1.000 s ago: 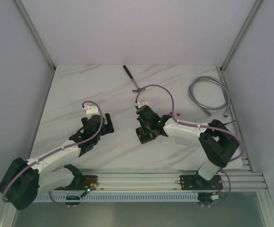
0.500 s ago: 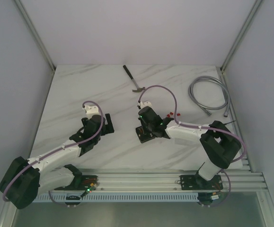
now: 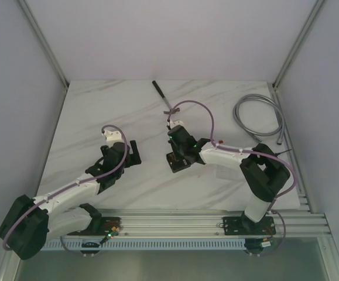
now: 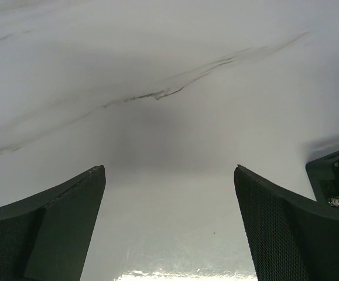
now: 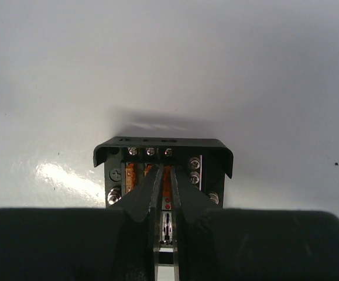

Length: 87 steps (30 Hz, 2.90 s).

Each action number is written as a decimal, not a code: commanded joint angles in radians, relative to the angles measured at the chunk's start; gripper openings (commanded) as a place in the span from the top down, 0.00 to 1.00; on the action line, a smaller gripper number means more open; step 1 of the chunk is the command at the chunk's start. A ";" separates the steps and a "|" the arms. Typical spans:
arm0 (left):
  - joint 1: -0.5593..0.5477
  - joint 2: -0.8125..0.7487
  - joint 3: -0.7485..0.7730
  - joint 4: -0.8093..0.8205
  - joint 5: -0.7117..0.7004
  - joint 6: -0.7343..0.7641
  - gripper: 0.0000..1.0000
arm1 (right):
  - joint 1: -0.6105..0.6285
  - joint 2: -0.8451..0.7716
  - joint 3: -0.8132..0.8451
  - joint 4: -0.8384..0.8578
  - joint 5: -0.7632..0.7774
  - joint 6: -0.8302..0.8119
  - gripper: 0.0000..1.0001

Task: Snap on the fuse box
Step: Install the fuse at the fuse box base, then pick up the fuse from the center of the board.

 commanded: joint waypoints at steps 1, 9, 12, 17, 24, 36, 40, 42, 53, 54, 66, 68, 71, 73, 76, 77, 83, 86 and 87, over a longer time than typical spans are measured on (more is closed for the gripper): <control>0.007 -0.026 -0.003 -0.003 -0.004 0.000 0.00 | 0.007 0.067 -0.022 -0.209 -0.008 -0.030 1.00; 0.007 -0.030 -0.002 -0.003 0.004 0.000 0.00 | 0.017 -0.012 0.048 -0.245 -0.037 -0.013 0.86; 0.007 -0.036 -0.002 -0.004 0.005 0.000 0.00 | 0.018 -0.025 0.075 -0.263 -0.038 -0.008 0.78; 0.007 -0.040 -0.002 -0.005 0.007 0.001 0.00 | 0.017 -0.025 0.121 -0.296 -0.042 0.000 0.68; 0.006 -0.042 -0.001 -0.007 0.011 0.003 0.00 | 0.016 -0.011 0.169 -0.340 -0.049 0.003 0.71; 0.007 -0.034 0.003 -0.004 0.016 0.006 0.00 | 0.014 0.057 0.227 -0.404 -0.082 0.002 0.82; 0.007 -0.026 0.006 -0.004 0.017 0.006 0.00 | 0.014 0.066 0.232 -0.426 -0.078 0.004 0.85; 0.007 -0.021 0.007 -0.005 0.018 0.006 0.00 | 0.015 0.071 0.235 -0.433 -0.081 0.004 0.91; 0.008 -0.015 0.010 -0.004 0.013 0.009 0.00 | 0.001 0.148 0.222 -0.502 -0.068 -0.013 1.00; 0.008 -0.015 0.009 -0.005 0.014 0.009 0.00 | 0.000 0.161 0.213 -0.509 -0.064 -0.016 1.00; 0.012 -0.008 0.008 -0.004 0.013 0.009 0.00 | -0.030 0.312 0.139 -0.444 -0.037 -0.028 1.00; 0.013 -0.011 0.008 -0.006 0.014 0.009 0.00 | -0.032 0.310 0.156 -0.442 -0.030 -0.031 1.00; 0.015 -0.023 0.006 -0.007 0.017 0.007 0.00 | -0.032 0.243 0.182 -0.425 -0.056 -0.037 1.00; 0.014 -0.033 0.003 -0.007 0.018 0.005 0.00 | -0.032 0.179 0.199 -0.423 -0.074 -0.042 1.00; 0.014 -0.048 0.000 -0.009 0.022 0.005 0.00 | -0.032 0.089 0.219 -0.423 -0.097 -0.049 0.82; 0.013 -0.053 -0.001 -0.010 0.023 0.004 0.00 | -0.032 0.059 0.223 -0.424 -0.097 -0.050 0.77; 0.014 -0.072 -0.005 -0.011 0.025 0.000 0.00 | -0.069 -0.073 0.205 -0.441 -0.047 -0.056 0.59; 0.014 -0.074 -0.005 -0.012 0.030 0.000 0.00 | -0.135 -0.104 0.166 -0.439 -0.015 -0.062 0.53; 0.014 -0.075 -0.005 -0.013 0.030 -0.002 0.00 | -0.163 -0.107 0.150 -0.431 -0.012 -0.066 0.52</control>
